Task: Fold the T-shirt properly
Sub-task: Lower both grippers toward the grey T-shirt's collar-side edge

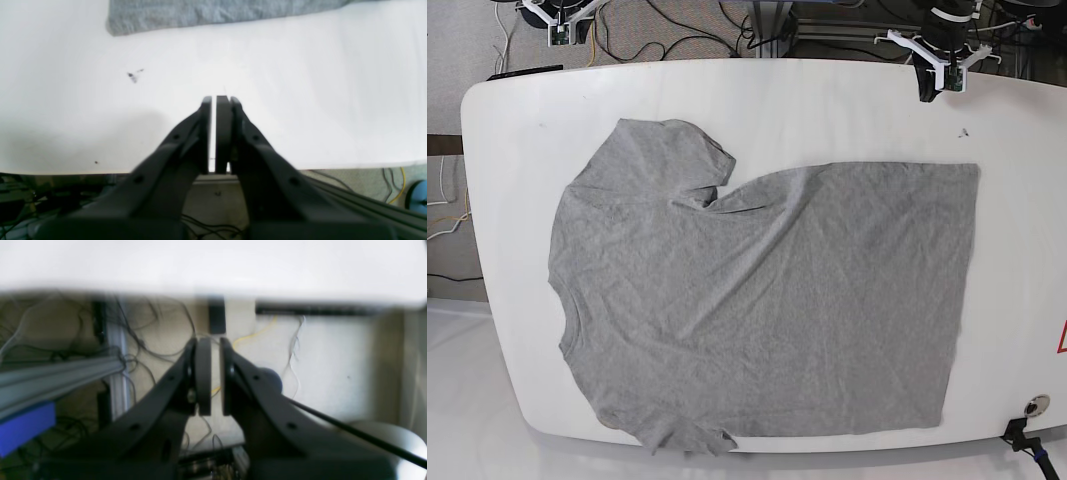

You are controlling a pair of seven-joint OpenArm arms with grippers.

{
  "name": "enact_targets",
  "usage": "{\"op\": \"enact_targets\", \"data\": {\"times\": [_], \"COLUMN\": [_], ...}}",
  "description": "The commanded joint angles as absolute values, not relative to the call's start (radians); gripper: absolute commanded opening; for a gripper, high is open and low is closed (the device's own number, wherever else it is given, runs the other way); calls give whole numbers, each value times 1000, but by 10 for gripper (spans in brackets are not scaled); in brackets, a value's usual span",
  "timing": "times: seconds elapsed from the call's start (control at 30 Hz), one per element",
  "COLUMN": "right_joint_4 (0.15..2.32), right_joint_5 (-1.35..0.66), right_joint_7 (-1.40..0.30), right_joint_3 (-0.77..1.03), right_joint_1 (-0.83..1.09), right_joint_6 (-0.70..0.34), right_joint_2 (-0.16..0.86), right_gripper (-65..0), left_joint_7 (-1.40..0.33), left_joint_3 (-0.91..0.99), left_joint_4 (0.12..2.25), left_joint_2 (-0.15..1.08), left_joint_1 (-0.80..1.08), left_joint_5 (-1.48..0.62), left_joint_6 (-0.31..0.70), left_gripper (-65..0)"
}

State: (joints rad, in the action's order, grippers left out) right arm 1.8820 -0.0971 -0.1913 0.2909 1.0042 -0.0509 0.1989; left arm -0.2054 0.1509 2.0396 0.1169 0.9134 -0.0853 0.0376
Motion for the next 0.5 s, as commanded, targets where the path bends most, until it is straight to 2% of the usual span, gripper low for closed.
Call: {"op": "enact_targets", "data": {"times": [0.0, 0.17, 0.43, 0.47], "right_joint_4": [1950, 1979, 2064, 2058], "right_joint_5": [-83, -85, -268, -231], "right_joint_7": [-201, -279, -384, -358], "right_joint_3": [299, 291, 331, 323], "right_joint_1": [1013, 988, 958, 950], "right_joint_6": [-14, -4, -25, -14], "right_joint_2": [204, 204, 205, 198], "right_gripper": [-626, -633, -636, -641], "left_joint_7": [-216, -301, -275, -271], "left_joint_3": [170, 198, 205, 194], "left_joint_4": [2097, 2120, 2138, 2135], "left_joint_2": [125, 127, 138, 136], "left_joint_1": [906, 881, 862, 867], "left_joint_5": [-80, -75, -74, -75], "left_joint_6": [32, 38, 40, 31], "left_gripper": [-650, -650, -650, -650]}}
